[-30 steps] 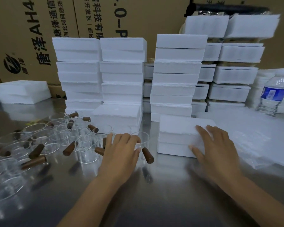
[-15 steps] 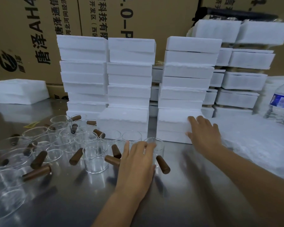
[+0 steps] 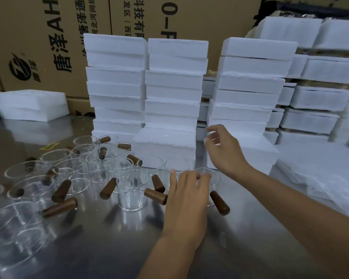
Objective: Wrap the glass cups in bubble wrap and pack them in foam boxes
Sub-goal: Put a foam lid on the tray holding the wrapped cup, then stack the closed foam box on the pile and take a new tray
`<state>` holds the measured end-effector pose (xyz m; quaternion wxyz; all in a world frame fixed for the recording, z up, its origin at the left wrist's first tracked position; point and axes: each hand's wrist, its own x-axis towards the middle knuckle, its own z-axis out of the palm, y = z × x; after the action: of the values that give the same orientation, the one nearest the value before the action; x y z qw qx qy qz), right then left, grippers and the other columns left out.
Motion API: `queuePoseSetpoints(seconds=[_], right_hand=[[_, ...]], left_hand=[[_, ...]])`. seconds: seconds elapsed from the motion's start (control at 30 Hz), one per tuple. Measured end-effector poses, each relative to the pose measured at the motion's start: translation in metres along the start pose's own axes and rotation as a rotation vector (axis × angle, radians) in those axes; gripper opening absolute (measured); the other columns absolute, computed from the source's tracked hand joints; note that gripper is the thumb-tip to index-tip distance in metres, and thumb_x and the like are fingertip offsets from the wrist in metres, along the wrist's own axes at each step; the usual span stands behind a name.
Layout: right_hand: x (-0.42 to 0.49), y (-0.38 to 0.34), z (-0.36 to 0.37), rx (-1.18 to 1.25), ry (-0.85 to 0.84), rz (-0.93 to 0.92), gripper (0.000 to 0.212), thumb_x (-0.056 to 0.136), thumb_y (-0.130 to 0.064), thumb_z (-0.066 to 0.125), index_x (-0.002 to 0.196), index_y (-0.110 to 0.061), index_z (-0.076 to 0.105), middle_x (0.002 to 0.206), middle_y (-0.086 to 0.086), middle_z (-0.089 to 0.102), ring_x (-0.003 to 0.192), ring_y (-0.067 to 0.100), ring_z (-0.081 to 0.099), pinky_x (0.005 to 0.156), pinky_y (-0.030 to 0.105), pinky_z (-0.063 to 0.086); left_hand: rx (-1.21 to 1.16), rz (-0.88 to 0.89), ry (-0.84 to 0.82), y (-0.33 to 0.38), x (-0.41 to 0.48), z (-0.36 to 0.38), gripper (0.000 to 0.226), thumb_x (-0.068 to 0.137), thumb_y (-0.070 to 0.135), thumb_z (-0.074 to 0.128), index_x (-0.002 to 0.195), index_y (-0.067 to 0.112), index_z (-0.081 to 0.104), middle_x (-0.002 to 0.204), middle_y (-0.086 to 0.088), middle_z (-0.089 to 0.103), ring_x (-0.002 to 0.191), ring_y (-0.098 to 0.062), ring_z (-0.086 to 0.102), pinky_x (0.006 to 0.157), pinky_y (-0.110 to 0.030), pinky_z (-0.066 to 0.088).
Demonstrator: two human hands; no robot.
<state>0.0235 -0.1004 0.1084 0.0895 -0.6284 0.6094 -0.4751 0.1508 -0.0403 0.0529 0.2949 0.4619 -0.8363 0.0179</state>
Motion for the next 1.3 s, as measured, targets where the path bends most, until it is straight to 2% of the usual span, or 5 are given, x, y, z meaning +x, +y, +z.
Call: queuePoseSetpoints(seconds=[0.17,0.4,0.6,0.9,1.3], right_hand=[[0.041,-0.027,0.032,0.147,-0.269,0.513,0.054,0.094,-0.040,0.050,0.135,-0.008,0.039,0.130,0.007,0.046,0.111,0.026,0.050,0.086,0.030,0.040],[0.056,-0.026,0.056,0.095,-0.484,0.688,0.081,0.087,-0.058,0.052,0.145,-0.006,0.027,0.151,0.017,0.026,0.131,0.038,0.037,0.106,0.047,0.037],[0.060,-0.025,0.062,0.105,-0.498,0.691,0.085,0.085,-0.054,0.059,0.145,-0.004,0.025,0.153,0.016,0.024,0.134,0.037,0.033,0.104,0.046,0.034],[0.057,-0.025,0.064,0.186,-0.566,0.751,0.087,0.082,-0.051,0.064,0.145,-0.007,0.024,0.153,0.017,0.024,0.136,0.036,0.032,0.109,0.048,0.031],[0.052,-0.017,0.051,0.474,-0.386,0.783,0.096,0.069,-0.048,0.078,0.142,-0.007,0.031,0.152,0.015,0.026,0.137,0.036,0.028,0.111,0.051,0.028]], left_hand=[[0.005,-0.001,-0.019,-0.001,0.000,0.000,0.061,0.087,0.004,0.053,0.141,0.022,0.032,0.141,-0.001,0.038,0.137,-0.018,0.026,0.114,-0.036,-0.013],[0.050,0.001,-0.032,-0.002,-0.001,0.002,0.070,0.084,0.006,0.055,0.144,0.021,0.024,0.135,0.002,0.039,0.132,-0.017,0.029,0.115,-0.038,-0.010],[0.082,0.022,0.036,0.001,-0.001,0.000,0.062,0.041,0.014,0.086,0.100,0.019,0.067,0.089,0.004,0.065,0.090,-0.016,0.065,0.099,-0.044,0.045],[0.114,-0.014,-0.002,0.000,0.001,0.005,0.059,0.084,0.009,0.057,0.138,0.019,0.036,0.129,0.002,0.046,0.128,-0.018,0.038,0.117,-0.042,0.001],[0.065,0.026,0.011,-0.004,-0.002,0.005,0.061,0.088,0.010,0.052,0.141,0.023,0.026,0.136,0.004,0.037,0.136,-0.017,0.023,0.116,-0.038,-0.008]])
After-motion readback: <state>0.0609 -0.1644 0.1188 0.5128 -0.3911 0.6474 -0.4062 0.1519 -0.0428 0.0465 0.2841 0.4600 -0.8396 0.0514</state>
